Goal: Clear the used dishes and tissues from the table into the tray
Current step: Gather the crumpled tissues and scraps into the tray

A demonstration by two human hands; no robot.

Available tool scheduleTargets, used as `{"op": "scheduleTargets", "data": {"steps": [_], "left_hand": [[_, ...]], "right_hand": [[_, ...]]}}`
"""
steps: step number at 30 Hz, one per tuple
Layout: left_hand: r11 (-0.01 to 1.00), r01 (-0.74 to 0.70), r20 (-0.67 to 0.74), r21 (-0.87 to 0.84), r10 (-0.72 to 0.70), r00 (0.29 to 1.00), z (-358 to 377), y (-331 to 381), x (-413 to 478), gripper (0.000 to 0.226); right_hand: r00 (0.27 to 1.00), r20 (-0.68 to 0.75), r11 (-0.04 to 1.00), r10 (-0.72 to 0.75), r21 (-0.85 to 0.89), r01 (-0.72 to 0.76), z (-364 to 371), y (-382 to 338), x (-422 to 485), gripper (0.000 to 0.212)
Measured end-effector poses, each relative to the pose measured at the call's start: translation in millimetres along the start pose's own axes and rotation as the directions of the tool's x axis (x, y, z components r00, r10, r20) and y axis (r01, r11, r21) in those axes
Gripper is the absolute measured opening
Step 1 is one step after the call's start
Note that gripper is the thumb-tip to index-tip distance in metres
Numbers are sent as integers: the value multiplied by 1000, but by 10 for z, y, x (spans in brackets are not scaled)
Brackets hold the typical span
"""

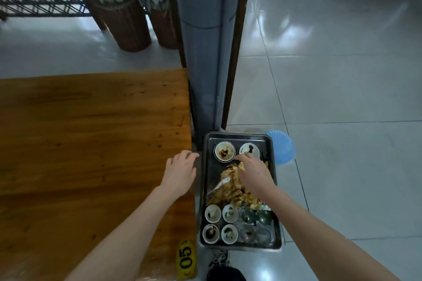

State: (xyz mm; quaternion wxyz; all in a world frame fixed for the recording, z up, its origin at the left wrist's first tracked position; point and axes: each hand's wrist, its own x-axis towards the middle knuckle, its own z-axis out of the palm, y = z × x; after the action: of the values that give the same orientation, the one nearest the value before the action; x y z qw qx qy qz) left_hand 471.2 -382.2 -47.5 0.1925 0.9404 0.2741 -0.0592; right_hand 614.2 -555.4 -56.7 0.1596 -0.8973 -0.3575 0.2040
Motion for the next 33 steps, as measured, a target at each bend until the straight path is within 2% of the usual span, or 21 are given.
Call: {"op": "scheduleTargets", "data": {"steps": [3,8,17,24,33], "left_hand": [[999,49,-39,-9,-49,998,-129,-269,-237,44],[993,117,-66,-29,-119,991,-361,-811,-694,44],[970,236,-162,-55,-242,957,-754,-1998,-1751,46],[933,352,-228,-81,-361,904,-1021,-2966,-2662,45],[855,499,-265,-138,-517,814,-1209,-3849,-3396,44]], "right_hand": [[997,-29,996,-75,-43,74,60,-351,-37,41],[977,5,972,-214,-97,214,206,-1011,-173,44],[932,89,922,-351,-144,360,773,-2441,-483,50],[841,132,814,-525,-211,541,1377,-3663,-761,54],[749,250,726,-614,-195,660,1815,-4765,-935,58]]}}
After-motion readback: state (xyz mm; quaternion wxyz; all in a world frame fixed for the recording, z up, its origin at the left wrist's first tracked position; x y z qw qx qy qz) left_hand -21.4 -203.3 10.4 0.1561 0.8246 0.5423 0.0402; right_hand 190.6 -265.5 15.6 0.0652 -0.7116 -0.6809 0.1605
